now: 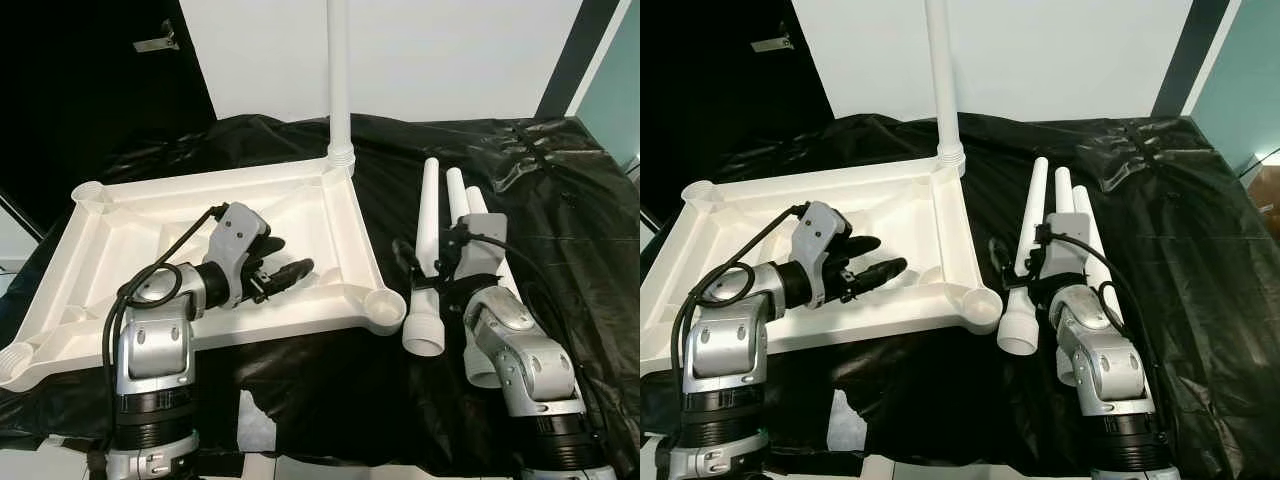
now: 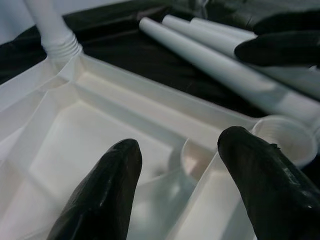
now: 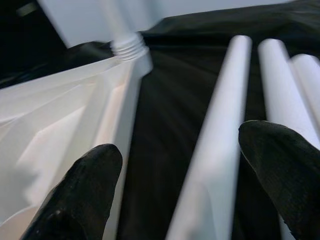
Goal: Building children table
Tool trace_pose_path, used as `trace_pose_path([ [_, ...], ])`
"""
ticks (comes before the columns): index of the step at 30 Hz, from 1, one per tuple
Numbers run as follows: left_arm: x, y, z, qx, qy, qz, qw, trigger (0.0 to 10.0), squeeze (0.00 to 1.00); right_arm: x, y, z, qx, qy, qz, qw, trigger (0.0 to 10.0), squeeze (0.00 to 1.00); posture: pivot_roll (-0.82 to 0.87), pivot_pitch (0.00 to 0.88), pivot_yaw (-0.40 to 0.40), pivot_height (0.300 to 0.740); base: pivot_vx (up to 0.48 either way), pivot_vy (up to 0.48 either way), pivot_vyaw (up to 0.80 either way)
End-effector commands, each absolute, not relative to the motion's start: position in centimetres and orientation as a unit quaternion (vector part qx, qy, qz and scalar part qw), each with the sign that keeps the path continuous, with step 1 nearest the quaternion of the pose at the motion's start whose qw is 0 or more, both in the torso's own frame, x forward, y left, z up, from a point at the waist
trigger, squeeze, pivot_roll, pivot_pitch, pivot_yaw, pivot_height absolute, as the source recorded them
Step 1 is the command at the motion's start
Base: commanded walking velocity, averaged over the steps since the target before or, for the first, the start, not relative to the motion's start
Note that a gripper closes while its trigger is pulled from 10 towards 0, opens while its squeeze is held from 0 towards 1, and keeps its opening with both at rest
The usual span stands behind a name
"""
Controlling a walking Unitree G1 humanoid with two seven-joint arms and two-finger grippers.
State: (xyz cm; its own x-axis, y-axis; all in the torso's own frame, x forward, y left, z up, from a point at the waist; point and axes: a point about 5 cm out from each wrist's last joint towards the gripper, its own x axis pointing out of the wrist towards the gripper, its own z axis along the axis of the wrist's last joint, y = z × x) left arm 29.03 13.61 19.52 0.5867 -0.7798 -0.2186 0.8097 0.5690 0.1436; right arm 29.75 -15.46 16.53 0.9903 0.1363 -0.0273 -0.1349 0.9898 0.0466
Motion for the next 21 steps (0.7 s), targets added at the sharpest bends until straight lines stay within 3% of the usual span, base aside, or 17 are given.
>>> trace_pose_path([
  [1,29.3,13.6,19.3,0.121,0.051,-0.392,0.91,10.0,0.0,29.9,-15.4,16.2,0.029,0.031,0.056,0.998,10.0,0.0,-0.03,0.003,0.026,0.74,0.0,0.0,0.0],
  [11,28.2,11.4,19.8,0.102,0.022,-0.451,0.886,10.0,0.0,29.7,-16.6,15.7,0.043,0.05,-0.044,0.997,10.0,0.0,-0.04,0.0,0.023,0.74,0.0,0.0,0.0],
  [15,27.9,10.8,20.0,0.096,0.014,-0.457,0.884,10.0,0.0,28.3,-17.8,15.6,0.03,0.049,-0.12,0.991,10.0,0.0,-0.04,0.0,0.021,0.74,0.0,0.0,0.0],
  [21,28.2,10.7,19.9,0.091,0.011,-0.444,0.891,10.0,0.0,27.7,-18.4,15.4,0.038,0.057,-0.117,0.991,10.0,0.0,-0.06,0.005,0.031,0.74,0.0,0.0,0.0],
])
